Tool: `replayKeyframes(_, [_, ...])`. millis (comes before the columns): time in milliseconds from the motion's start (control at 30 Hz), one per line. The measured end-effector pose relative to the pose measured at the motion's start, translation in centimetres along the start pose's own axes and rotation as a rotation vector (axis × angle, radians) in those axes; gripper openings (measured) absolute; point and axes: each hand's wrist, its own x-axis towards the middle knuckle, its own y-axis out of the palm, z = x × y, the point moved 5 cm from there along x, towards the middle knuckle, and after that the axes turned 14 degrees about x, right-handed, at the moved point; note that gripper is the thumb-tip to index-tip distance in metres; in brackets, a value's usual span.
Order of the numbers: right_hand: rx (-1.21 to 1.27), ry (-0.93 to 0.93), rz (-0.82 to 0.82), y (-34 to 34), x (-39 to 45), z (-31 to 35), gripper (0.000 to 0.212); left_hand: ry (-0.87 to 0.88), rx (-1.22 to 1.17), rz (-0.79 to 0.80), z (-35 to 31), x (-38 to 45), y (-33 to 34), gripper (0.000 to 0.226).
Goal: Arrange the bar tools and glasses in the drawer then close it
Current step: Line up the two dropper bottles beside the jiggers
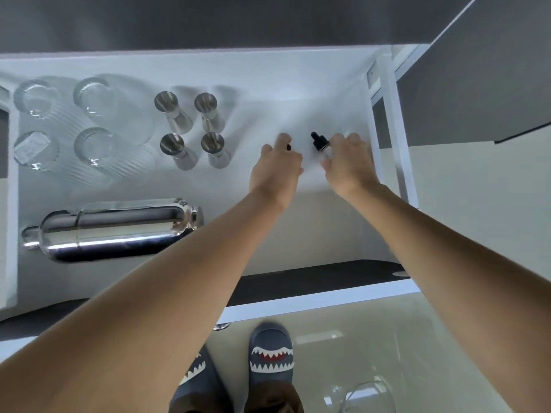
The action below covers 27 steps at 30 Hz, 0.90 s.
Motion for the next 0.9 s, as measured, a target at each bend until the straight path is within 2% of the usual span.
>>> replayKeyframes(100, [0.079,0.03,0.01,-0.2,-0.2,0.0,0.025,-0.199,-0.308,-0.023,1.3,-0.4,0.4,0.035])
replayKeyframes(267, [0.503,0.01,-0.142,-1.2,-0.2,1.2,0.027,-0.277,-0.52,-0.233,2.2,-0.4,-1.6,0.053])
replayKeyframes(367, [0.636,-0.053,-0.171,-0.9,0.1,2.9,0.028,-0.273,-0.479,-0.354,3.2,0.6,-2.6,0.056])
replayKeyframes(533, [0.63,-0.17,-0.096,1.2,0.4,5.1,0.026,-0.256,-0.372,-0.391,4.0,1.3,-3.0,0.039])
replayKeyframes(600, [0.618,-0.21,-0.088,1.5,0.5,5.7,0.025,-0.239,-0.34,-0.38,4.0,1.5,-3.1,0.038])
replayKeyframes(700, [0.605,-0.18,-0.071,1.4,0.6,6.1,0.028,-0.255,-0.342,-0.358,3.9,1.5,-3.7,0.054])
replayKeyframes(767, [0.571,-0.109,-0.031,1.2,0.2,6.0,0.042,-0.237,-0.346,-0.364,3.4,0.5,-4.7,0.07])
replayKeyframes(833, [0.505,-0.048,-0.011,0.4,-1.0,5.7,0.06,-0.186,-0.356,-0.417,2.9,-1.7,-6.5,0.078])
replayKeyframes(900, [0.458,-0.003,-0.004,-1.0,-3.5,5.2,0.064,-0.151,-0.348,-0.503,2.9,-5.4,-8.2,0.077])
